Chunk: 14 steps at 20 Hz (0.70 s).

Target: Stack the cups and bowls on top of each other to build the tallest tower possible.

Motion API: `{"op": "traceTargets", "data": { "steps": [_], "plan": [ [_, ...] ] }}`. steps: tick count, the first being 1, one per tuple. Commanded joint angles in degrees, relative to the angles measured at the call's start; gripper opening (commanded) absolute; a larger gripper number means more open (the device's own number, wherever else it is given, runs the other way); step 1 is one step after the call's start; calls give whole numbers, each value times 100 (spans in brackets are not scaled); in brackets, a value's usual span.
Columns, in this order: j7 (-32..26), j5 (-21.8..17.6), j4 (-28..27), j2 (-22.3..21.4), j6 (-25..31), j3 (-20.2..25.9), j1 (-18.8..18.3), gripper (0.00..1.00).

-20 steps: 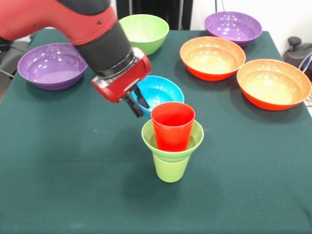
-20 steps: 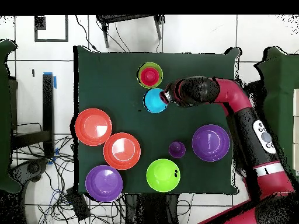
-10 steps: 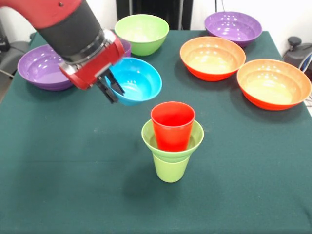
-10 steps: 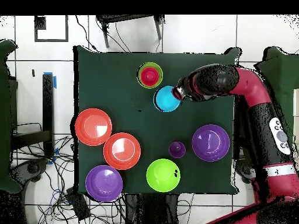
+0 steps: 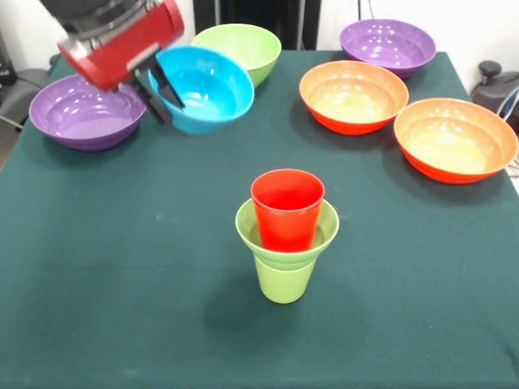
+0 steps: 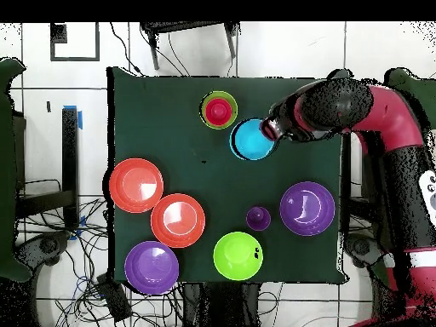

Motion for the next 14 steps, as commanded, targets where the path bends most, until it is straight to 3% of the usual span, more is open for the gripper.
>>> {"op": "traceTargets", "data": {
  "steps": [1, 7, 14],
  "plan": [
    [-725, 493, -382, -388, 989, 54, 526, 0],
    [-542, 969, -1344, -161, 1494, -45, 1014, 0],
    [-274, 1269, -2468, 226, 1867, -200, 1550, 0]
  ]
}}
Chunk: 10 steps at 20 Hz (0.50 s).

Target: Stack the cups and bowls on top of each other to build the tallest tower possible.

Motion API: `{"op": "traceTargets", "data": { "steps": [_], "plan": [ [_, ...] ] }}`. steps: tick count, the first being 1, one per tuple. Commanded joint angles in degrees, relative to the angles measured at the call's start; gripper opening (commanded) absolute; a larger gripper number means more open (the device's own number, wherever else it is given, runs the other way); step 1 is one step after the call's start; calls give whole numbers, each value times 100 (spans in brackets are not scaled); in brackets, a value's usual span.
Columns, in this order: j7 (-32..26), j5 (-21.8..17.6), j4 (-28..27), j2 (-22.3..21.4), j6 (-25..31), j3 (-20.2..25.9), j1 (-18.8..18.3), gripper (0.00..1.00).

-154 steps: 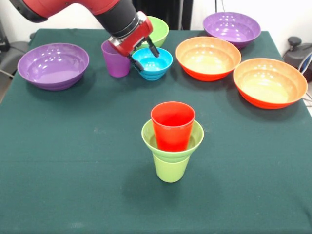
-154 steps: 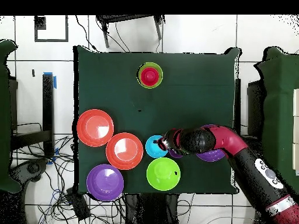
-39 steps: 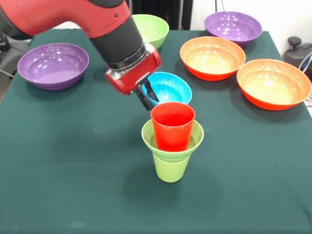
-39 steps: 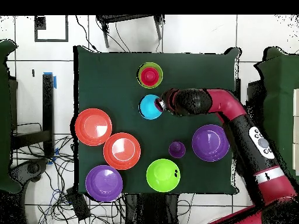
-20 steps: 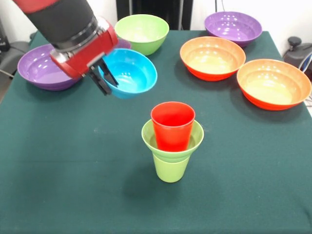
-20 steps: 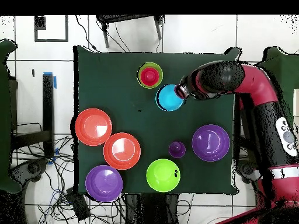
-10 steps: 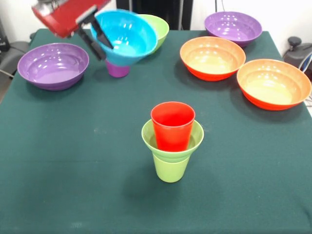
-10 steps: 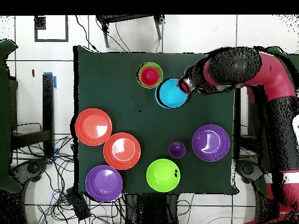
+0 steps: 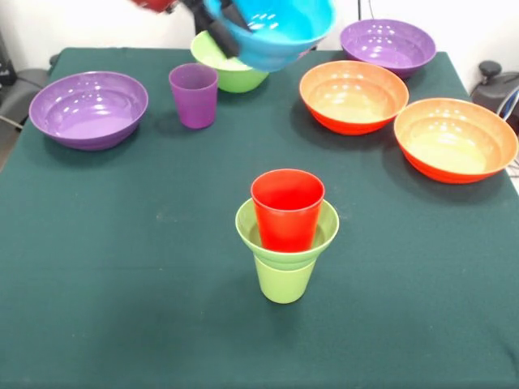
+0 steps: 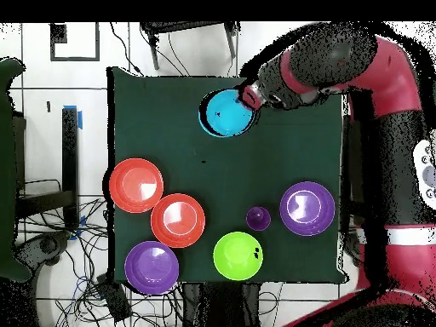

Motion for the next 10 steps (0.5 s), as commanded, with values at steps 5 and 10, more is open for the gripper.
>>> {"op": "traceTargets", "data": {
  "steps": [5, 10],
  "plan": [
    [-372, 316, -1994, 828, 950, -197, 965, 0],
    [-633, 336, -2643, 1187, 1016, -99, 1181, 0]
  ]
}}
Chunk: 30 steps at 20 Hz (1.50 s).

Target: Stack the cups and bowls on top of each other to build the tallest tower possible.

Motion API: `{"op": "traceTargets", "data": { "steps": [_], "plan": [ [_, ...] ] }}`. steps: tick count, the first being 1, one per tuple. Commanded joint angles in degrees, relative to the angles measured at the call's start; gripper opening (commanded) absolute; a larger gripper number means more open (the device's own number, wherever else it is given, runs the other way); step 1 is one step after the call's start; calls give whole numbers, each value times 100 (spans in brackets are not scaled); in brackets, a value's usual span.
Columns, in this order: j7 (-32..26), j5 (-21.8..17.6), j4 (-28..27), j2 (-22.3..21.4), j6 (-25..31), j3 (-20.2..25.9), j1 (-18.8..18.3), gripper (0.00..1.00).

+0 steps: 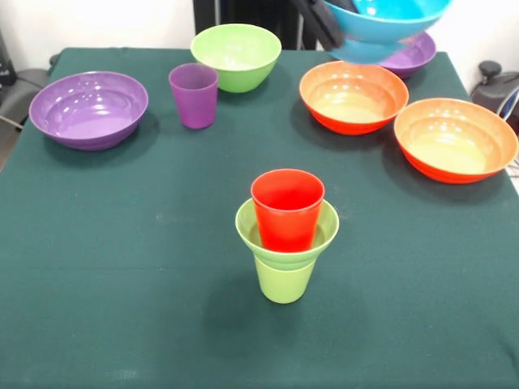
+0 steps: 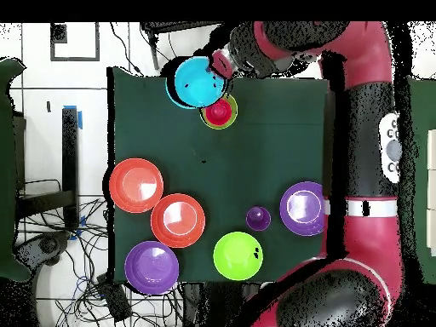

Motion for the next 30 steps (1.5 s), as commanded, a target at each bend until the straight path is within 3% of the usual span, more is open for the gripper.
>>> {"op": "traceTargets", "data": {
  "steps": [1, 10, 14, 21, 30],
  "plan": [
    [-678, -45, -1390, 866, 747, -83, 369, 0],
    [-910, -669, -2466, 1245, 1367, 361, 629, 0],
    [-953, -1188, -2781, 1342, 1881, 798, 644, 0],
    [-1076, -2000, -3005, 1423, 2132, 1517, 591, 0],
    [-1008, -2389, -3045, 1574, 2255, 2139, 503, 0]
  ]
}}
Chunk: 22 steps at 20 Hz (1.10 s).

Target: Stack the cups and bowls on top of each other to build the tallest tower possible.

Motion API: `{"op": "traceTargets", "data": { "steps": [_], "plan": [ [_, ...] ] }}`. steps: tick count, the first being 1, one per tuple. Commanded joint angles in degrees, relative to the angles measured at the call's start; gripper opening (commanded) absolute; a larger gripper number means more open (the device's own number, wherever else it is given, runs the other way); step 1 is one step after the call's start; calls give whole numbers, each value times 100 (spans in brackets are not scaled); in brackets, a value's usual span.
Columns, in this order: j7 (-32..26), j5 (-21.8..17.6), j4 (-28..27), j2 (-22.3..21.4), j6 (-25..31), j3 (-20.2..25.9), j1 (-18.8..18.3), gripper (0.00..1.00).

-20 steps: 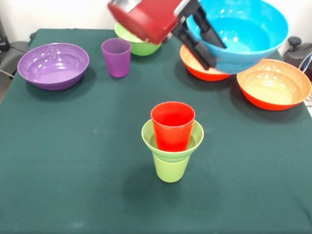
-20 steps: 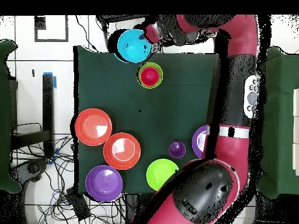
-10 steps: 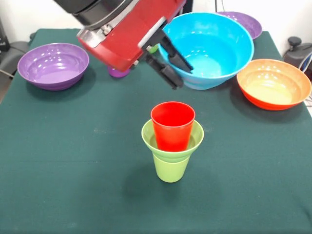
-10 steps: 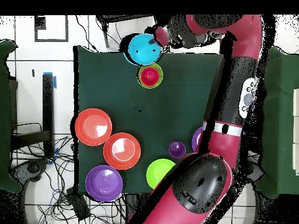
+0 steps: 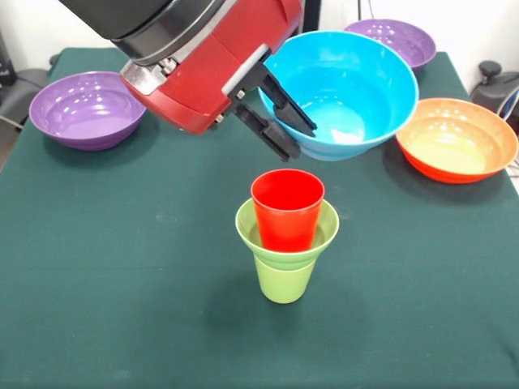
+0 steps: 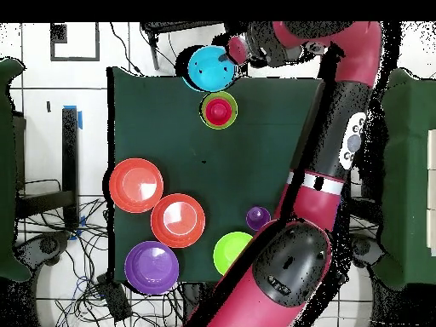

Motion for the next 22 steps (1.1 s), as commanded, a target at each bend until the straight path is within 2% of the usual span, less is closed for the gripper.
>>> {"op": "traceTargets", "data": {
  "steps": [1, 6, 11, 22],
  "plan": [
    [-978, -698, -285, 135, 619, 728, 61, 0],
    [-948, -687, -211, 173, 428, 791, 53, 0],
    [-1077, -810, -249, 243, 487, 996, 45, 0],
    [-1592, -1560, -474, 376, 636, 1635, -61, 0]
  ]
}}
